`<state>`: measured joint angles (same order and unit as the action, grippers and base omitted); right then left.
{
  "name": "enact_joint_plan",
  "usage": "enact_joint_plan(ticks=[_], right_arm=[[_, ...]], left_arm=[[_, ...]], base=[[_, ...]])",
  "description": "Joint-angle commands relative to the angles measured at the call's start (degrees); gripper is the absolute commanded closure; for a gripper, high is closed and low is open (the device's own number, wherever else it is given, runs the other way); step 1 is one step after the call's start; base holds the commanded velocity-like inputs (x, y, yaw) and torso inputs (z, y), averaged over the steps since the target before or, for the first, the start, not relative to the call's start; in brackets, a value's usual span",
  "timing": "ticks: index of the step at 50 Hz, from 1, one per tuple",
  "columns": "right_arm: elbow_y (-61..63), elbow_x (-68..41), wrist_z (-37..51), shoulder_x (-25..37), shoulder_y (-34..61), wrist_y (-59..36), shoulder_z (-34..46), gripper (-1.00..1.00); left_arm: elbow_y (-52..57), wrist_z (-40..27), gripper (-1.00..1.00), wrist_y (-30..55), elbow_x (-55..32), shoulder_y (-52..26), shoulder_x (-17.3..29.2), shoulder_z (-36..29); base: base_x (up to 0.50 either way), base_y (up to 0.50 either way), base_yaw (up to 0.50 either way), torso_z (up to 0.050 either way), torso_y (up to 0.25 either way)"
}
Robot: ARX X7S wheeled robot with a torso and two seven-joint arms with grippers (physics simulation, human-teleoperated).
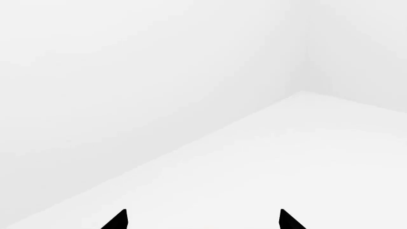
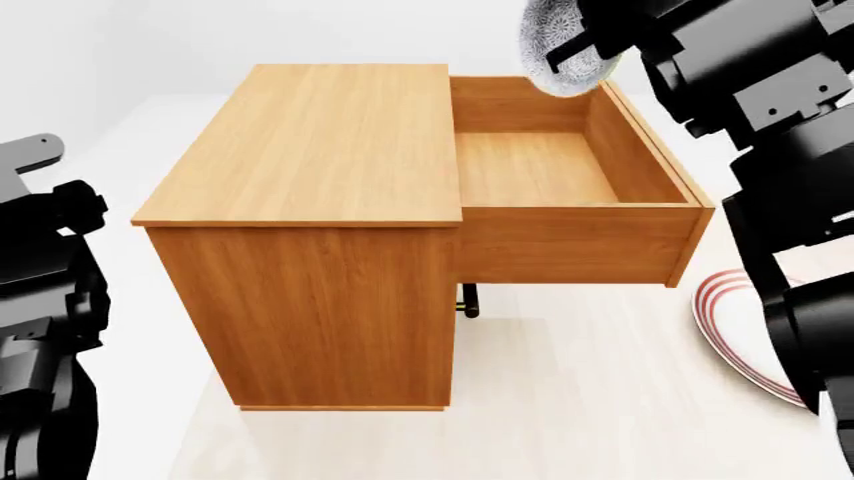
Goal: Open the top drawer of the cabinet and put the bowl in it.
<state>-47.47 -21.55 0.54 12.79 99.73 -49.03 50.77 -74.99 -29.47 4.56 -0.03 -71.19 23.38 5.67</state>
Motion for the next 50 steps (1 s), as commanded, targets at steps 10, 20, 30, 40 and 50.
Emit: enact_joint_plan(ticks=[10, 20, 30, 40, 50], right_arm=[[-5.8, -1.2, -6.3, -3.0, 3.3, -9.7, 1.4, 1.00], [-26.8, -1.1, -13.3, -10.4, 8.0, -3.1, 0.8, 1.00], [-27.5, 3.2, -14.8, -11.6, 7.9, -5.3, -1.8, 1.00], [-27.5, 7.9, -15.4, -12.5, 5.8, -5.7, -6.3, 1.00], [-27.5, 6.2, -15.2, -12.7, 4.9, -7.1, -11.6, 1.00]], left_arm=[[0.0, -0.1, -1.00, -0.1, 0.0, 0.1, 0.1, 0.3], [0.0, -0.1, -1.00, 0.0, 0.0, 0.2, 0.2, 0.5], [0.0, -0.1, -1.00, -0.1, 0.0, 0.5, 0.2, 0.7], [0.0, -0.2, -1.00, -0.1, 0.0, 0.4, 0.3, 0.5], [0.0, -0.2, -1.00, -0.2, 0.0, 0.7, 0.1, 0.5]], base=[[0.00, 0.00, 0.00, 0.000, 0.001], [0.00, 0.00, 0.00, 0.000, 0.000], [0.00, 0.00, 0.00, 0.000, 0.000], [0.00, 0.00, 0.00, 0.000, 0.001], [0.00, 0.00, 0.00, 0.000, 0.000]])
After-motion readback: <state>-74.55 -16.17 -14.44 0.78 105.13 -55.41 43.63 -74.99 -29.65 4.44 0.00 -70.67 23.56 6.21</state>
